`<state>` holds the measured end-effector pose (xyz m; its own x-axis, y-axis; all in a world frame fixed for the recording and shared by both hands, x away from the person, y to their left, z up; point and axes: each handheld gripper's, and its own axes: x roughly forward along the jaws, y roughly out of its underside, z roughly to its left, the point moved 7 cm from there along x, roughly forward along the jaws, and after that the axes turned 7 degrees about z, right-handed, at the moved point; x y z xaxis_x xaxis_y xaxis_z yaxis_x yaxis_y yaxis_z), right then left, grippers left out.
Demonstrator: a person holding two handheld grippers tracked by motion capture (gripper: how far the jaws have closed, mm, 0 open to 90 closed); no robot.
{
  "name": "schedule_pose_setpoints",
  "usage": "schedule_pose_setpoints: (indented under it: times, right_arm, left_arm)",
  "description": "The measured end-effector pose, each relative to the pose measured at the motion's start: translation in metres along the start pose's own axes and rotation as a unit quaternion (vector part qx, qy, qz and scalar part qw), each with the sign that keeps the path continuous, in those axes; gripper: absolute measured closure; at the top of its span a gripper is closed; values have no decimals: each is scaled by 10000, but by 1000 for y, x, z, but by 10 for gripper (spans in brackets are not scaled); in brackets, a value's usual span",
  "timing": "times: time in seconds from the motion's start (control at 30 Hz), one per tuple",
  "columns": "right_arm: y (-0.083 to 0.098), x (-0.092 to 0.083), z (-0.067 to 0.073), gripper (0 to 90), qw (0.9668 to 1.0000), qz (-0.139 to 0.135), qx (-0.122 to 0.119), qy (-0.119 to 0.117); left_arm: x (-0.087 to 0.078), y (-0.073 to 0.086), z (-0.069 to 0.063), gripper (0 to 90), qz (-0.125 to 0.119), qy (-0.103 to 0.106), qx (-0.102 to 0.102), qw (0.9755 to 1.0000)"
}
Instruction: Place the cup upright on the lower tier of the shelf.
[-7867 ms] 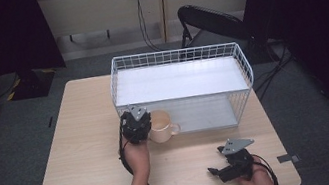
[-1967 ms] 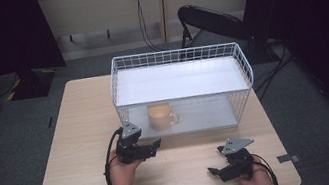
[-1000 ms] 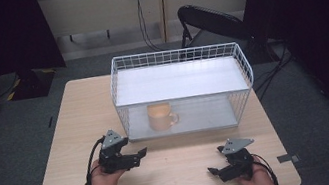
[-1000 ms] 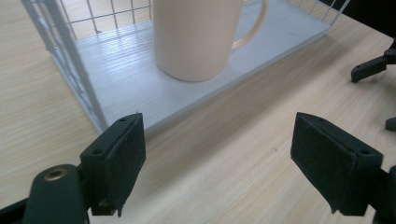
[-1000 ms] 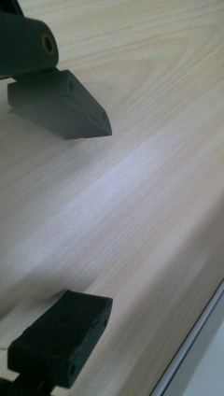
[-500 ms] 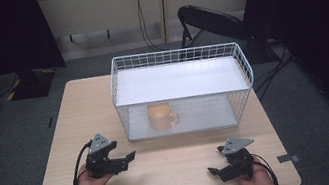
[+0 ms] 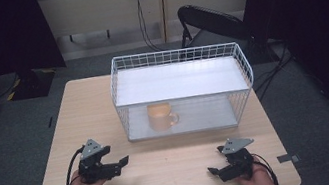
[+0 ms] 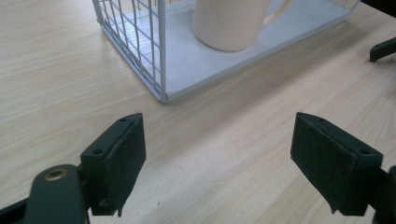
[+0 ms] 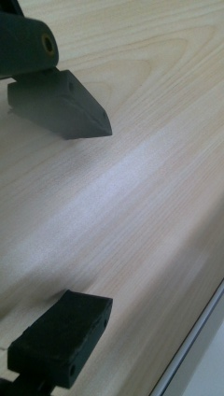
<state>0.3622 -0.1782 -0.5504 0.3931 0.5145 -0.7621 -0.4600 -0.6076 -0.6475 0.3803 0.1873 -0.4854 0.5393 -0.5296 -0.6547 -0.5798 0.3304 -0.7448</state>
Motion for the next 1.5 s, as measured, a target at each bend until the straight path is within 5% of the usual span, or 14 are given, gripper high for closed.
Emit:
schedule_pose_setpoints:
  times: [0.63, 1.23, 1.5]
  right_arm:
    - [0, 0, 0, 143, 10000, -5, -22, -2]
    - [0, 0, 0, 143, 10000, -3, -21, -5]
    - [-1, 1, -1, 142, 10000, 3, -17, 2]
  left_arm:
    - [-12, 21, 14, 176, 139, -96, -84, 9998]
    - [-12, 46, 29, 158, 333, -122, 58, 9994]
    - [-10, 59, 38, 161, 583, -357, 198, 9975]
